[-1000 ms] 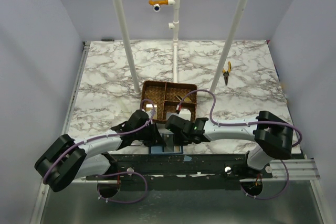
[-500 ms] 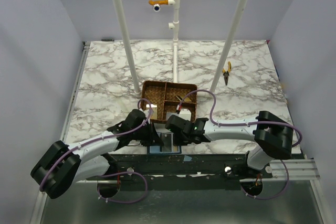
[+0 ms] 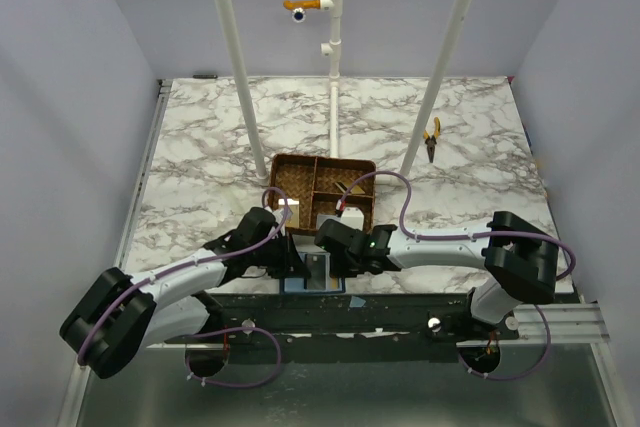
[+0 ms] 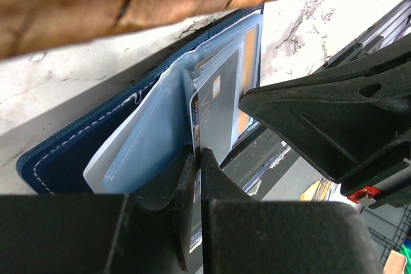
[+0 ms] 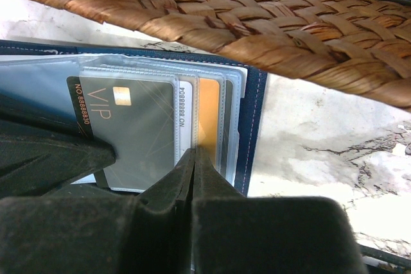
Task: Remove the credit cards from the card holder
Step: Remove the credit card from the card holder.
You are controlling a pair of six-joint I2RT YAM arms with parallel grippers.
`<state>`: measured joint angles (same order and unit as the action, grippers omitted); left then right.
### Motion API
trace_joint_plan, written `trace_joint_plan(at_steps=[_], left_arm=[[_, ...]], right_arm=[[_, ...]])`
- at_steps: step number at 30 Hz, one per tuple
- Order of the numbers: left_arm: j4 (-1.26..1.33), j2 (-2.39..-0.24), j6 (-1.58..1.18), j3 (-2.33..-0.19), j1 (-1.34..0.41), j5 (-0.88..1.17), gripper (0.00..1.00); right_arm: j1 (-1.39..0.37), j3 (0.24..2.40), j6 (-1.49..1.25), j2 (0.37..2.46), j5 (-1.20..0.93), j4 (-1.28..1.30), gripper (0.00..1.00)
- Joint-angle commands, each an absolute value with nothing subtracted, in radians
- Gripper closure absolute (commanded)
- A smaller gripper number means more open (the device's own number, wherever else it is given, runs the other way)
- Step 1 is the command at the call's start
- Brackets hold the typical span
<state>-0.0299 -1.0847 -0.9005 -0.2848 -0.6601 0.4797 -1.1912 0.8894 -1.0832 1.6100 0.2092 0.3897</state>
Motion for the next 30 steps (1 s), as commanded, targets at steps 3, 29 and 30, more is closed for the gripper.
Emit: trace_joint_plan(at_steps=[3,29,30], left_arm=[[0.062,-1.127,-0.906,-0.247,-0.650,0.549,1.00],[0.374,-1.080,-1.126,-0.141,-0.615,0.665,1.00],[0.366,-1.075,-1.125,-0.145,-0.615,0.662,1.00]], right_arm=[[-1.191,0.903,-1.058,1.585,0.264,0.437,0.87],[-1.125,0.678,-1.101,1.364,0.093,0.150,0.68],[-1.125,0.674,-1.103,1.364,0.089,0.145,0.68]])
